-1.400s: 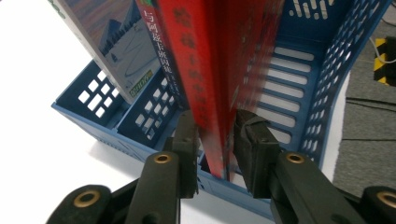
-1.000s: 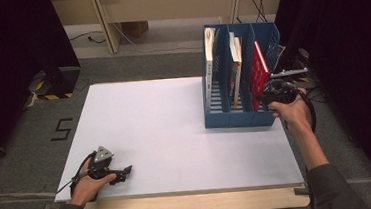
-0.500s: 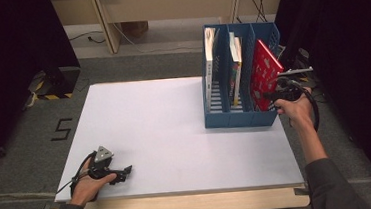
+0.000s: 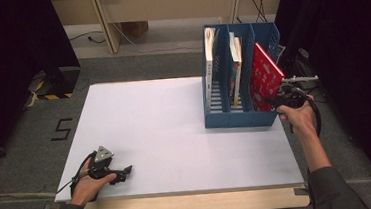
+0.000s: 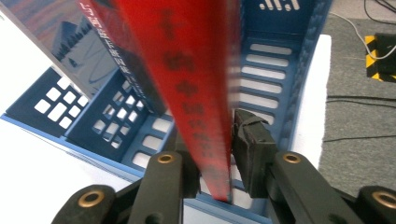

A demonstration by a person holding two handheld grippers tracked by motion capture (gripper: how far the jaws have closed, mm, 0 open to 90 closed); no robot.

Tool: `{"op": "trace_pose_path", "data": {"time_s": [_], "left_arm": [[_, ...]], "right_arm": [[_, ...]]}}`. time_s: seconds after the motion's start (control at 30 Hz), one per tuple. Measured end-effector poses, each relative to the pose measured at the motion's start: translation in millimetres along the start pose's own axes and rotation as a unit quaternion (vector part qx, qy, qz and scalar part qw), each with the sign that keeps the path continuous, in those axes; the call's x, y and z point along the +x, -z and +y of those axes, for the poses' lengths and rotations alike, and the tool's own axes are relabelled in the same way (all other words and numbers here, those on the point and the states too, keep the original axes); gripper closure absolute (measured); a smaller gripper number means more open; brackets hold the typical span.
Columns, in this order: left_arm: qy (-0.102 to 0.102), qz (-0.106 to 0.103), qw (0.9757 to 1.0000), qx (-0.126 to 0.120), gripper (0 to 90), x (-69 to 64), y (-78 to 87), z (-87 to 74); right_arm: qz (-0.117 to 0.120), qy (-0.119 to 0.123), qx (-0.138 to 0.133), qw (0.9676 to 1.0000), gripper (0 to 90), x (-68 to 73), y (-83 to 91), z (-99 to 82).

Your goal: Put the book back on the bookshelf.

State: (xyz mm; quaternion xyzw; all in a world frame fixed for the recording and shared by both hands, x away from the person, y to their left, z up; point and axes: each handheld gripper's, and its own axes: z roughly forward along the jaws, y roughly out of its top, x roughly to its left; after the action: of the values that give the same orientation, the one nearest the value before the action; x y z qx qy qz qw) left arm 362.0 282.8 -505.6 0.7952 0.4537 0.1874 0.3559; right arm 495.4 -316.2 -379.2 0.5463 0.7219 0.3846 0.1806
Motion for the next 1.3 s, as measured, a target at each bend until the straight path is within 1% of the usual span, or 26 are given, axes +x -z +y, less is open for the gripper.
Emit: {"op": "trace_pose_path", "data": {"time_s": [0.03, 0.1, 0.17, 0.27, 0.4, 0.5, 0.53, 0.6, 0.67, 0.8, 1.07, 1.23, 1.3], "left_arm": [[0.001, 0.000, 1.0000, 0.000, 5.4, -0.1, -0.1, 0.0], [0.000, 0.000, 1.0000, 0.000, 5.4, -0.1, 0.0, 0.0], [0.000, 0.000, 1.0000, 0.000, 5.4, -0.1, 0.0, 0.0], [0.000, 0.000, 1.0000, 0.000, 5.4, 0.0, 0.0, 0.0], [0.001, 0.000, 1.0000, -0.001, 5.4, -0.1, -0.1, 0.0], [0.001, -0.001, 1.0000, -0.001, 5.4, 0.0, -0.1, 0.0], [0.001, -0.001, 1.0000, -0.001, 5.4, 0.0, -0.1, 0.0], [0.001, -0.001, 1.0000, -0.001, 5.4, 0.0, -0.1, 0.0], [0.000, -0.001, 1.0000, 0.000, 5.3, 0.0, 0.0, 0.0], [0.000, -0.001, 1.0000, 0.000, 5.3, 0.0, 0.0, 0.0], [0.001, -0.001, 1.0000, -0.001, 5.3, 0.0, -0.1, 0.0], [0.001, -0.001, 1.0000, -0.001, 5.3, 0.0, -0.1, 0.0], [0.000, -0.001, 1.0000, 0.000, 5.3, 0.1, 0.0, -0.1]], "right_arm": [[0.008, -0.006, -0.003, 0.9999, 71.6, 1.7, -2.1, 0.1], [0.009, -0.002, -0.011, 0.9999, 70.8, 3.8, -7.6, 1.4], [0.004, -0.004, -0.015, 0.9999, 70.9, 4.2, -13.3, 4.8], [-0.002, -0.012, -0.019, 0.9997, 71.1, 2.1, -22.5, 12.5], [-0.015, -0.012, -0.017, 0.9997, 70.9, 4.1, -34.9, 24.0], [-0.020, -0.018, -0.018, 0.9995, 70.8, 4.8, -41.1, 29.1], [-0.022, -0.021, -0.016, 0.9994, 70.6, 5.5, -42.7, 30.7], [-0.024, -0.016, -0.016, 0.9995, 70.5, 5.9, -44.6, 32.7], [-0.025, -0.022, -0.015, 0.9993, 70.5, 5.9, -46.3, 34.1], [-0.030, -0.019, -0.016, 0.9993, 69.9, 8.4, -51.1, 37.7], [-0.048, -0.016, -0.010, 0.9987, 69.7, 13.1, -59.0, 45.6], [-0.053, -0.012, -0.009, 0.9985, 69.5, 15.1, -61.5, 47.8], [-0.053, -0.014, -0.010, 0.9985, 68.9, 15.3, -61.7, 47.8]]}}
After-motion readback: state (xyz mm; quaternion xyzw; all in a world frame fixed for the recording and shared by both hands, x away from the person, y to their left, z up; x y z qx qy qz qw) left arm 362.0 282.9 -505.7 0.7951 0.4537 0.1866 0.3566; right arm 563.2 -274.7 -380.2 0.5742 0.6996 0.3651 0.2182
